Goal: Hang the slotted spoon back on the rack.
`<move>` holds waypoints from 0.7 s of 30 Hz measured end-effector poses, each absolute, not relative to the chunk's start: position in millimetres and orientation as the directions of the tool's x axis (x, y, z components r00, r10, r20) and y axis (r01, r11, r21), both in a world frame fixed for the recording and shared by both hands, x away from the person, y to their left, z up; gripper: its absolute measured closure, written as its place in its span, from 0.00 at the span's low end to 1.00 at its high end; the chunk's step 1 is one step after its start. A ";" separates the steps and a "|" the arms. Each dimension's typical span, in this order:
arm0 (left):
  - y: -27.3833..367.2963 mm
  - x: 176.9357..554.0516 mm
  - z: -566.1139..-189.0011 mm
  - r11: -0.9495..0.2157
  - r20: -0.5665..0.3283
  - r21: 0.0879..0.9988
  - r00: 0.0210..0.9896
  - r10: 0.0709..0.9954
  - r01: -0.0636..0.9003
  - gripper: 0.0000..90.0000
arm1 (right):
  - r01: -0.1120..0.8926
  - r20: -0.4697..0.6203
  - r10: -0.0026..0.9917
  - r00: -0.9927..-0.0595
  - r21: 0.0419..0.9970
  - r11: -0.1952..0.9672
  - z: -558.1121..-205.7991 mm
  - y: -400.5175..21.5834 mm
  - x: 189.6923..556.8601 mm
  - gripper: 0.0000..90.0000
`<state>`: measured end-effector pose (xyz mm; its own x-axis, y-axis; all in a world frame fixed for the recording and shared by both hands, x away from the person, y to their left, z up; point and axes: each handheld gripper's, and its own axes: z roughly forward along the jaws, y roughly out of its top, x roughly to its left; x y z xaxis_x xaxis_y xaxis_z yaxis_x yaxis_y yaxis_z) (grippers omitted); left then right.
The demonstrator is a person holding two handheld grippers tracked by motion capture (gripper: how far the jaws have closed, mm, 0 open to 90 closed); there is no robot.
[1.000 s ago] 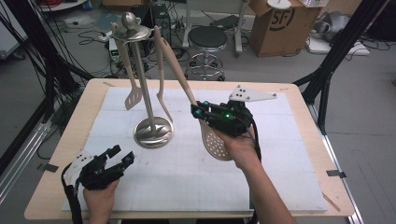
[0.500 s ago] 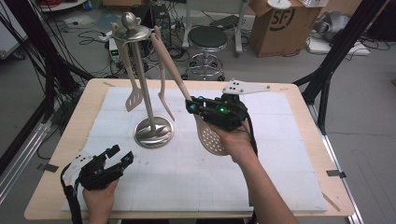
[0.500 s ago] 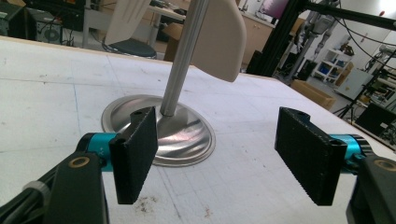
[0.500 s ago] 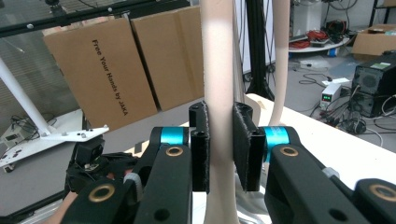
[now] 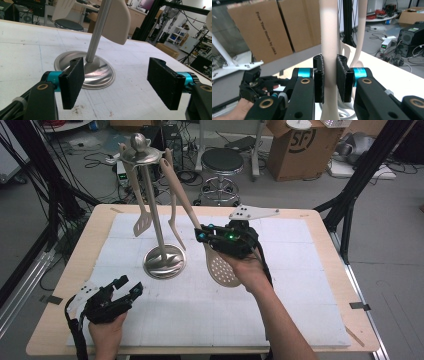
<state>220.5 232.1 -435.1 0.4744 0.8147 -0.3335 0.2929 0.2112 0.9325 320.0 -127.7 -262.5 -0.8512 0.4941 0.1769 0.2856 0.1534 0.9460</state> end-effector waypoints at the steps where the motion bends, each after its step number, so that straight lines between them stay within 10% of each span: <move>1: 232.0 220.5 -435.1 0.213 -0.335 0.932 0.474 0.814 0.292 0.34 | 0.288 0.180 0.492 -0.852 0.945 0.153 -262.6 -127.1 320.3 0.87; 21: 235.4 217.6 -433.6 0.227 -0.332 0.936 0.470 0.818 0.268 0.34 | 0.328 0.215 0.509 -0.834 0.933 0.144 -275.5 -126.7 326.3 0.71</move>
